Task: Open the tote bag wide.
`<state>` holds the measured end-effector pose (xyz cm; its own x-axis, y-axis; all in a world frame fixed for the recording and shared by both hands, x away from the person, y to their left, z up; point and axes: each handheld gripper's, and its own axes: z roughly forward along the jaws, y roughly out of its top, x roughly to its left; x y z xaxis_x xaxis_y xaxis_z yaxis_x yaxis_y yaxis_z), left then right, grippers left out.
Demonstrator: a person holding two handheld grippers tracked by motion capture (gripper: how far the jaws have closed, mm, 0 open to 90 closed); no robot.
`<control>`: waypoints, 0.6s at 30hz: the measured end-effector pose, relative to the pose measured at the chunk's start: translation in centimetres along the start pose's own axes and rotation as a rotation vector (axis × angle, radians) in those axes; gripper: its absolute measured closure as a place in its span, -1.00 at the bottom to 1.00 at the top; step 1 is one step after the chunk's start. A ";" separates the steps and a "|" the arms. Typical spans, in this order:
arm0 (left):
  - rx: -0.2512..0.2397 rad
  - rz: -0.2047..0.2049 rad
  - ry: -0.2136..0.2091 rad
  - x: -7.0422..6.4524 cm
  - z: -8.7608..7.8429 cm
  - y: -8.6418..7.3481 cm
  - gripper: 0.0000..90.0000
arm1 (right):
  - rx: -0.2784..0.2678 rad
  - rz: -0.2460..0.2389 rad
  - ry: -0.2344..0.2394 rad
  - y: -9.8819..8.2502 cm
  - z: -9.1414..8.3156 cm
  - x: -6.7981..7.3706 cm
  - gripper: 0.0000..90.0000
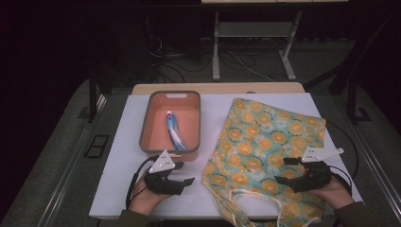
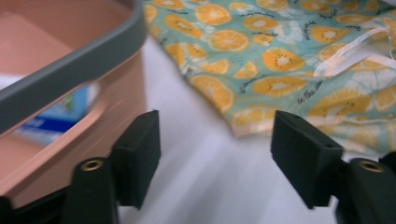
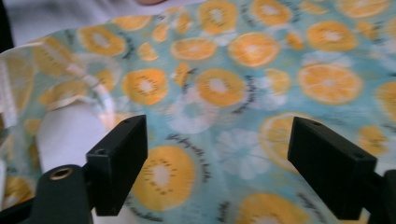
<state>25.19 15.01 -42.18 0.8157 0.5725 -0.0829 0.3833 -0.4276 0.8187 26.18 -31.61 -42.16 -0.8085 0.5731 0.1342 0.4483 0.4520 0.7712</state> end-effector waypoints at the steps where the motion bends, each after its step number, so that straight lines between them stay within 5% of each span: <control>1: 0.000 -0.004 0.004 0.2 -0.2 -0.2 -0.46 | 0.009 -0.005 0.008 0.0 0.2 0.3 -0.48; 8: 0.006 -0.038 0.012 0.9 -0.8 -1.5 -0.76 | 0.085 -0.067 0.083 0.2 2.4 2.1 -0.27; 18: 0.014 -0.031 0.007 0.8 -0.5 -1.3 -0.74 | 0.189 -0.153 0.149 0.1 4.5 4.1 0.04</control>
<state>25.10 16.36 -43.04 0.8004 0.5904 -0.1037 0.4139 -0.4192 0.8081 24.64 -26.18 -44.36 -0.9132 0.3877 0.1256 0.3682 0.6528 0.6620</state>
